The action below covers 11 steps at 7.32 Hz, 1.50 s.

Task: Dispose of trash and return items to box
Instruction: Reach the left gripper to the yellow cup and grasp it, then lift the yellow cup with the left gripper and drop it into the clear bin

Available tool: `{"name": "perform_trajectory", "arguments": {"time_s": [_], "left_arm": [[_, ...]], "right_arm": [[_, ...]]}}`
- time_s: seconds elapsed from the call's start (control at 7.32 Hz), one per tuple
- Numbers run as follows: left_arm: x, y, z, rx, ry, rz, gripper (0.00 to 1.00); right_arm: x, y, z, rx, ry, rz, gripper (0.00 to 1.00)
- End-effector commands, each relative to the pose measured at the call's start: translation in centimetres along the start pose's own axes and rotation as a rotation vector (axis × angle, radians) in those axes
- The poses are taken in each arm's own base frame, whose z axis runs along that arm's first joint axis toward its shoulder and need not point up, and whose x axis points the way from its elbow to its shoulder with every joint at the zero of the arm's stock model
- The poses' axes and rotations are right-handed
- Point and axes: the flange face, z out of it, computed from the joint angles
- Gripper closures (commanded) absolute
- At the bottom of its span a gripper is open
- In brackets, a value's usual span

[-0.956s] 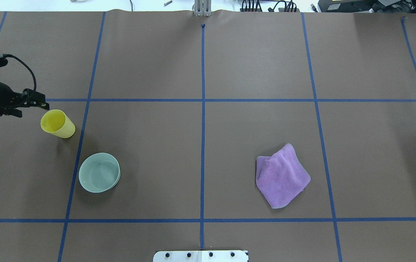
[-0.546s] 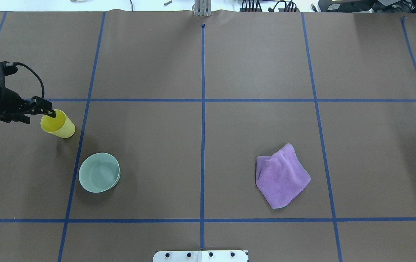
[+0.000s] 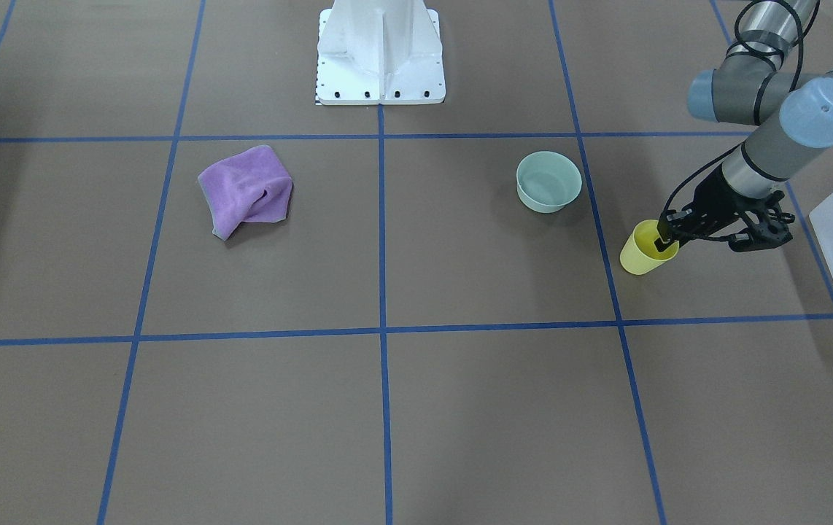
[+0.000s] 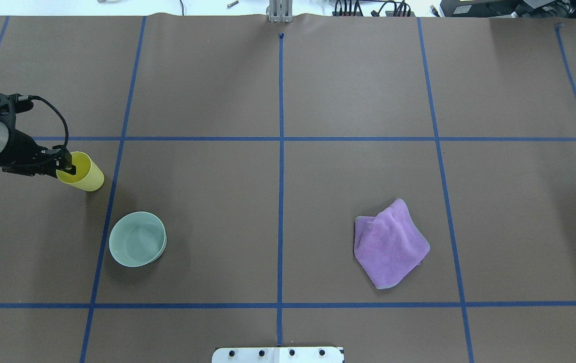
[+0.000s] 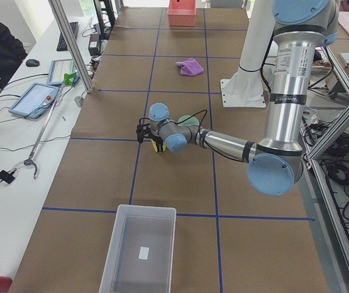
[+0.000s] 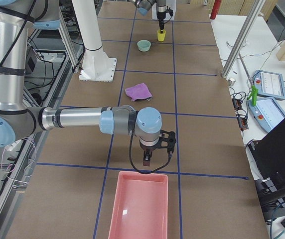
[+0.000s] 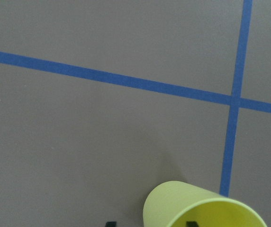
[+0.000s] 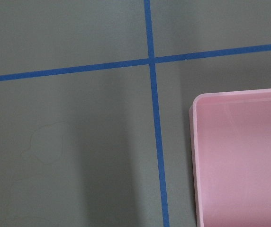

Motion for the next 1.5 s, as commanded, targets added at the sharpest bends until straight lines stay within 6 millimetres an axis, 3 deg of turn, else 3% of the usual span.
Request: {"name": "perform_trajectory", "arguments": {"time_s": [0.0,0.14,0.27,0.68,0.96,1.09,1.37], "left_arm": [[0.3,0.5,-1.5,-0.047,0.045,0.001,1.00],[-0.3,-0.9,-4.8,-0.035,0.089,-0.003,1.00],[-3.4,-2.6,-9.3,-0.023,0.136,-0.018,1.00],[-15.1,-6.1,-17.6,0.072,0.058,0.113,1.00],[-26.1,-7.4,-24.7,0.069,-0.076,0.235,1.00],[-29.6,-7.1,-25.7,0.037,-0.124,0.287,1.00],[-36.1,-6.3,-21.8,-0.022,-0.123,0.290,1.00]], "right_arm": [[0.0,0.0,0.0,0.001,-0.001,-0.001,0.00],[-0.2,0.0,-0.1,0.004,-0.001,-0.004,0.00],[-0.3,0.0,-0.3,0.006,-0.001,-0.006,0.00],[-0.4,-0.1,-0.3,0.008,-0.001,-0.007,0.00],[-0.5,-0.2,-0.3,0.007,-0.006,-0.008,0.00],[-0.6,-0.2,-0.3,0.008,-0.009,-0.006,0.00],[-0.5,-0.1,-0.3,0.007,-0.009,-0.006,0.00]]}}
